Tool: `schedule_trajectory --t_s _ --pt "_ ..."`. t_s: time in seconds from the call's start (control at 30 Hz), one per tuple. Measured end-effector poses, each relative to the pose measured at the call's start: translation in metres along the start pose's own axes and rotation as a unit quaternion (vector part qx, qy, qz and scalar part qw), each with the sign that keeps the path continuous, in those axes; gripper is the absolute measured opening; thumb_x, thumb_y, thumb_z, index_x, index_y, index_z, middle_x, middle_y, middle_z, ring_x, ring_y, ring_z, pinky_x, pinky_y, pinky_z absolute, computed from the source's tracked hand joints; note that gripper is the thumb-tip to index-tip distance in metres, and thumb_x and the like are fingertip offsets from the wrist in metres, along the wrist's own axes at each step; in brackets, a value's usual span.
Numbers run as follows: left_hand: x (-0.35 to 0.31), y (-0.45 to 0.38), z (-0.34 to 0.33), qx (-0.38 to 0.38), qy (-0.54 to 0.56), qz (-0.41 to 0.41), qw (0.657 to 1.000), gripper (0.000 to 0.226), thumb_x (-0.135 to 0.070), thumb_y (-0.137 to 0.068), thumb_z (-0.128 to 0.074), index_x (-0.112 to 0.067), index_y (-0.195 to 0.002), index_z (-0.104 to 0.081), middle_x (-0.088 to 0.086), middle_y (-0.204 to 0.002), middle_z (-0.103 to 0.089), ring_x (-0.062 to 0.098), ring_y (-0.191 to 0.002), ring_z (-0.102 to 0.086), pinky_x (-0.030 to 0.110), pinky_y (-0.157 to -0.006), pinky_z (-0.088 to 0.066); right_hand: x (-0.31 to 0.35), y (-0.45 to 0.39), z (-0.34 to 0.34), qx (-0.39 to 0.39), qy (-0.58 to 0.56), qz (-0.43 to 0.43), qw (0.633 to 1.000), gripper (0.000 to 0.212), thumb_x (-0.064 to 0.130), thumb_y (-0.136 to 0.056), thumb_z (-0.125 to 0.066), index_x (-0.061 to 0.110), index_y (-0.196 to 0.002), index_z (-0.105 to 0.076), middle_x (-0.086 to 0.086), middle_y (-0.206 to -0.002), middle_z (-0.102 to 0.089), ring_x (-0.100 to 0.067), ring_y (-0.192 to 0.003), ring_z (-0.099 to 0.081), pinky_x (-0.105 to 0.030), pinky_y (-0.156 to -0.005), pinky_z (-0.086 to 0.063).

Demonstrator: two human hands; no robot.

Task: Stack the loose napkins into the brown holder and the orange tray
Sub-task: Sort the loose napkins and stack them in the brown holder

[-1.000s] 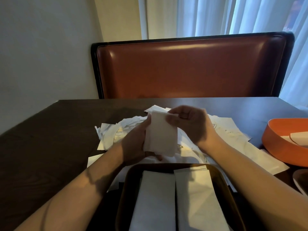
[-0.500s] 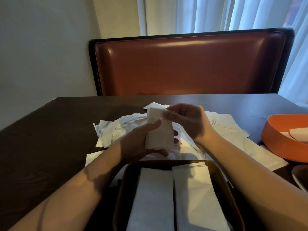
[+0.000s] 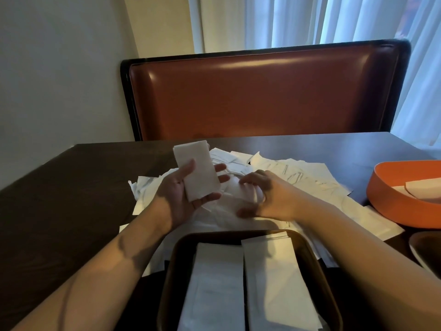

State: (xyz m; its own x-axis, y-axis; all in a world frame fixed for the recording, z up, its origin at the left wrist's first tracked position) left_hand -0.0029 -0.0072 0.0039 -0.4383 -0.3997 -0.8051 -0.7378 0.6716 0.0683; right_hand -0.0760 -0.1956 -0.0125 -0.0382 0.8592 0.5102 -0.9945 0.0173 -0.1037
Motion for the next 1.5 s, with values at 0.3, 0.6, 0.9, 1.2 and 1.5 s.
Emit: schedule_trajectory --t_s 0.3,0.6,0.9,1.2,1.5 --pt "-0.002 -0.001 0.004 0.005 -0.020 -0.006 1.000 0.040 -0.037 -0.094 -0.045 -0.027 -0.130 -0.058 0.016 -0.124 -0.067 0.032 -0.104 -0.069 0.033 -0.054 -0.060 -0.003 -0.004 0.008 -0.139 0.046 0.015 0.989 0.026 0.029 -0.091 -0.068 0.019 -0.115 -0.066 -0.001 -0.109 -0.069 -0.019 -0.095 -0.062 -0.022 -0.078 -0.047" --pt "0.001 -0.001 0.004 0.001 -0.032 0.008 0.999 0.039 -0.039 -0.096 -0.043 -0.026 -0.130 -0.058 0.017 -0.121 -0.068 0.033 -0.100 -0.070 0.034 -0.053 -0.060 -0.003 -0.004 0.007 -0.177 0.100 -0.029 0.979 0.024 0.035 -0.089 -0.069 0.019 -0.107 -0.064 0.000 -0.100 -0.066 -0.019 -0.088 -0.060 -0.021 -0.067 -0.039" --pt "0.002 -0.003 0.006 -0.010 -0.049 0.002 0.999 0.039 -0.039 -0.093 -0.047 -0.026 -0.128 -0.059 0.018 -0.118 -0.069 0.033 -0.097 -0.070 0.034 -0.053 -0.059 0.007 -0.002 0.008 -0.140 0.112 -0.072 0.981 0.018 0.037 -0.091 -0.063 0.022 -0.084 -0.055 0.000 -0.082 -0.061 -0.014 -0.069 -0.052 -0.018 -0.053 -0.032" --pt "-0.004 -0.005 0.009 -0.028 -0.053 -0.038 0.997 0.031 -0.035 -0.095 -0.046 -0.032 -0.119 -0.065 0.014 -0.112 -0.072 0.024 -0.088 -0.071 0.034 -0.065 -0.057 0.007 0.001 0.023 -0.189 -0.469 -0.044 0.861 0.020 0.011 -0.098 -0.055 0.011 -0.101 -0.074 -0.004 -0.090 -0.073 -0.018 -0.083 -0.066 -0.028 -0.069 -0.057" --pt "0.002 -0.005 0.004 -0.061 -0.064 -0.005 0.996 0.028 -0.041 -0.093 -0.051 -0.026 -0.110 -0.066 0.007 -0.093 -0.076 0.027 -0.086 -0.069 0.044 -0.071 -0.056 0.019 0.001 0.003 -0.027 -0.692 -0.044 0.720 0.028 0.014 -0.078 -0.070 0.004 -0.104 -0.074 -0.020 -0.108 -0.070 -0.023 -0.086 -0.071 -0.032 -0.070 -0.063"
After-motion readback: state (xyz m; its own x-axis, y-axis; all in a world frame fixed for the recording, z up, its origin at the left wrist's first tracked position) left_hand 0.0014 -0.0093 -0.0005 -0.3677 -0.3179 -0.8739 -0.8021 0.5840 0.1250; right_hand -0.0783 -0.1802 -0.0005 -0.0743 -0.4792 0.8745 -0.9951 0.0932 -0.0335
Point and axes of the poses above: each hand's wrist, its own y-axis away from the middle knuckle, its own z-axis out of the back of the hand, x = y × z, the point moved 3 cm from there along -y, towards the middle knuckle
